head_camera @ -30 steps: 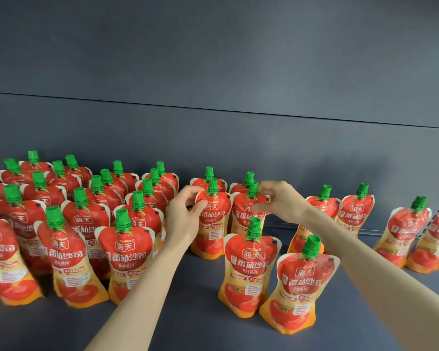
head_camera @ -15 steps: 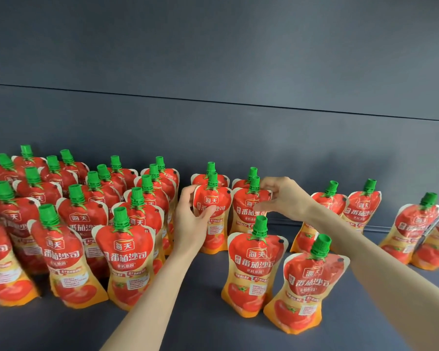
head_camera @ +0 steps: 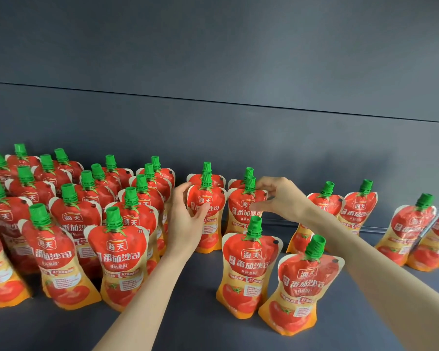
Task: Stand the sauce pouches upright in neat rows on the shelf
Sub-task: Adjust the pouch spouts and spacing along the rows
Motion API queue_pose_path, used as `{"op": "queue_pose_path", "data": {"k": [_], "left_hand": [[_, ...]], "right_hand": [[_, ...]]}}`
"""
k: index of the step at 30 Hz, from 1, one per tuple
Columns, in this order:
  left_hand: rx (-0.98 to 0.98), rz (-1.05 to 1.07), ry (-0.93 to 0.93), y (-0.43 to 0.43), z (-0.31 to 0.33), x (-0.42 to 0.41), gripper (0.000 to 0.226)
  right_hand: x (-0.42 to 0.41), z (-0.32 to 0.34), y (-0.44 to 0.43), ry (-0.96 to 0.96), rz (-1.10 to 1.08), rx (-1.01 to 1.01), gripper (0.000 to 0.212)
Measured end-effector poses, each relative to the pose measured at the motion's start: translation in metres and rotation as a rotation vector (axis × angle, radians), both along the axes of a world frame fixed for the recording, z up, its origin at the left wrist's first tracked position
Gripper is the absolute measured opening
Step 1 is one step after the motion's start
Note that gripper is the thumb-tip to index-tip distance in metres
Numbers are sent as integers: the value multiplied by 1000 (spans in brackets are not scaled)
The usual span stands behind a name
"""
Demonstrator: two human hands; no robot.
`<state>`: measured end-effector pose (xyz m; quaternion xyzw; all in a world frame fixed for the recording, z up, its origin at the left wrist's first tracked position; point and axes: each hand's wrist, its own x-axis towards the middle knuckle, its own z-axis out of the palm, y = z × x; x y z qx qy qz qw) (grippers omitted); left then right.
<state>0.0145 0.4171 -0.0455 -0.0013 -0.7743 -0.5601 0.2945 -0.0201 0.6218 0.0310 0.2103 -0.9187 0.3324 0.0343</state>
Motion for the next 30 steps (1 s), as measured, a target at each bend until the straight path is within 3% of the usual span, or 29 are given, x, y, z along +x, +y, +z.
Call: {"op": "queue_pose_path", "data": {"k": [11, 15, 20, 24, 30], "left_hand": [[-206, 0, 60, 6, 65, 16, 34], [-359, -72, -107, -6, 109, -4, 32], [-620, -207, -415, -27, 146, -33, 39], [-850, -366, -553, -30, 157, -50, 40], [-879, -557, -620, -32, 155, -71, 32]], "right_hand": [[6, 31, 3, 133, -20, -186, 19], [-5, 40, -4, 139, -17, -137, 24], [-21, 45, -17, -59, 13, -57, 31], [-28, 44, -19, -156, 32, -11, 31], [-39, 42, -10, -238, 39, -6, 24]]}}
